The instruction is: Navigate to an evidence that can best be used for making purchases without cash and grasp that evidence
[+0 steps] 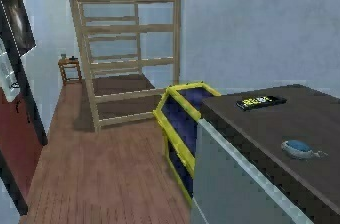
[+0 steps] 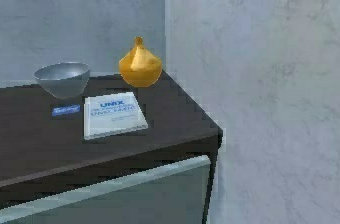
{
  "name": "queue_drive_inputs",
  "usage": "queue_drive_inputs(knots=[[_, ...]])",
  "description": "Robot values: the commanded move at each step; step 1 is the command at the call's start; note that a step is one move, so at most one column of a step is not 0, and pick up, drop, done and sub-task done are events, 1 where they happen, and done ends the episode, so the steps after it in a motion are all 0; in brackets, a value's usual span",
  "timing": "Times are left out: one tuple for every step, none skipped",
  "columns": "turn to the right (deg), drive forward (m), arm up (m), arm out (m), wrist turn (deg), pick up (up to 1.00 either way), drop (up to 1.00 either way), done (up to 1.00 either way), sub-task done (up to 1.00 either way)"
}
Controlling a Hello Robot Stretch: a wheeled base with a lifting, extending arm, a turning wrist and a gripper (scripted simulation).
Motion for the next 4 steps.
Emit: queue_drive_inputs(knots=[[-21.0, 0.0, 0.0, 0.0, 0.0, 0.0, 0.0, 0.0, 0.0], [-3.0, 0.0, 0.0, 0.0, 0.0, 0.0, 0.0, 0.0, 0.0], [45.0, 0.0, 0.0, 0.0, 0.0, 0.0, 0.0, 0.0, 0.0], [45.0, 0.0, 0.0, 0.0, 0.0, 0.0, 0.0, 0.0, 0.0]])
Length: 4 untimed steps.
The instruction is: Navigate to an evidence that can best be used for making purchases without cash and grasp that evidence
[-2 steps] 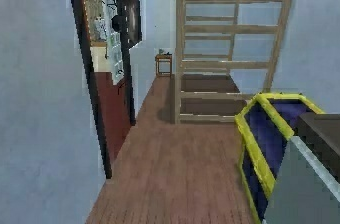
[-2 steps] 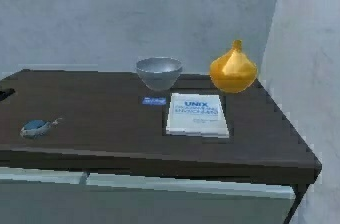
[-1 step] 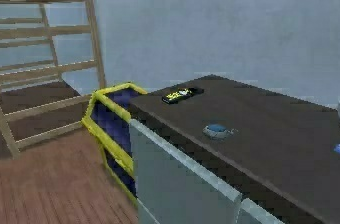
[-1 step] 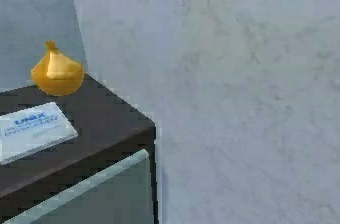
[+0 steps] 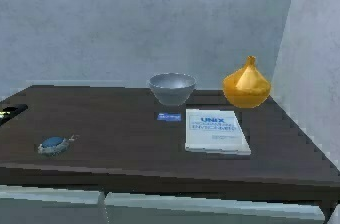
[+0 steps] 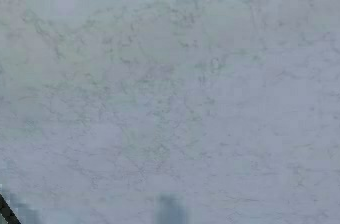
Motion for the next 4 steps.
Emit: queue_drive_inputs(knots=[[3.0, 0.0, 0.0, 0.0, 0.0, 0.0, 0.0, 0.0, 0.0], [0.0, 0.15, 0.0, 0.0, 0.0, 0.0, 0.0, 0.0, 0.0], [-45.0, 0.0, 0.0, 0.0, 0.0, 0.0, 0.0, 0.0, 0.0], [-42.0, 0.0, 0.0, 0.0, 0.0, 0.0, 0.0, 0.0, 0.0]])
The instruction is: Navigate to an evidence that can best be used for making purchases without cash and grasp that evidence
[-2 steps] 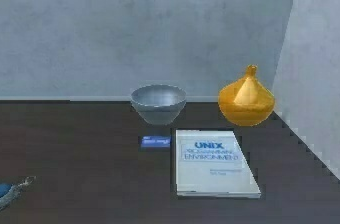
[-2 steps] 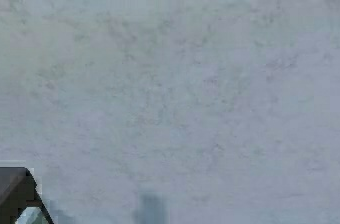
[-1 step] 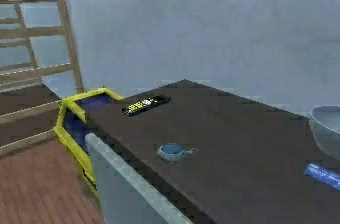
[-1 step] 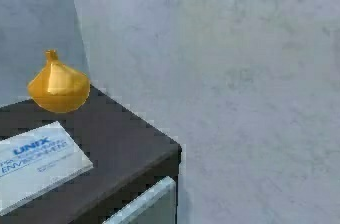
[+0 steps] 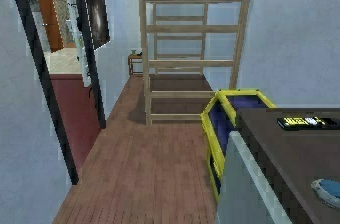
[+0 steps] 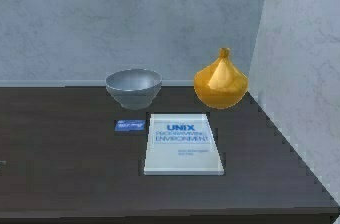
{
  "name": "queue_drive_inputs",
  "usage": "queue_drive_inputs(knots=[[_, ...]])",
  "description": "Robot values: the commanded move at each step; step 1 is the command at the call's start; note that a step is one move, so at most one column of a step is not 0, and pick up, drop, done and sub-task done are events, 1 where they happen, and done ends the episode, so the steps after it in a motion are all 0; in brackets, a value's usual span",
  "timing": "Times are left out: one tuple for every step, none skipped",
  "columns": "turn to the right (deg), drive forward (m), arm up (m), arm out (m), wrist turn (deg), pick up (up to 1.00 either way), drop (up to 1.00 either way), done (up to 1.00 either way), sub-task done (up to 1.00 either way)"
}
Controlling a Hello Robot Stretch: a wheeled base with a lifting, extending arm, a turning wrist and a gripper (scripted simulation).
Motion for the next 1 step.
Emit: queue_drive_inputs(knots=[[0.0, 0.0, 0.5, 0.0, 0.0, 0.0, 0.0, 0.0, 0.0]])
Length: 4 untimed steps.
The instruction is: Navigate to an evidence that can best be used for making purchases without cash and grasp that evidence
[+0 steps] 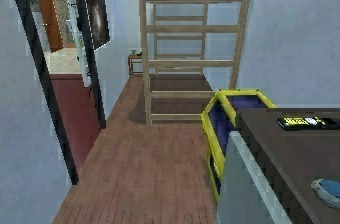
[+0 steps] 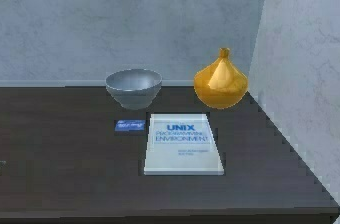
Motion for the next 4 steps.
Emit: queue_drive_inputs(knots=[[0.0, 0.0, 0.38, 0.0, 0.0, 0.0, 0.0, 0.0, 0.0], [0.0, 0.0, 0.0, 0.2, 0.0, 0.0, 0.0, 0.0, 0.0], [0.0, 0.0, 0.0, 0.0, 45.0, 0.0, 0.0, 0.0, 0.0], [0.0, 0.0, 0.0, 0.0, 45.0, 0.0, 0.0, 0.0, 0.0]])
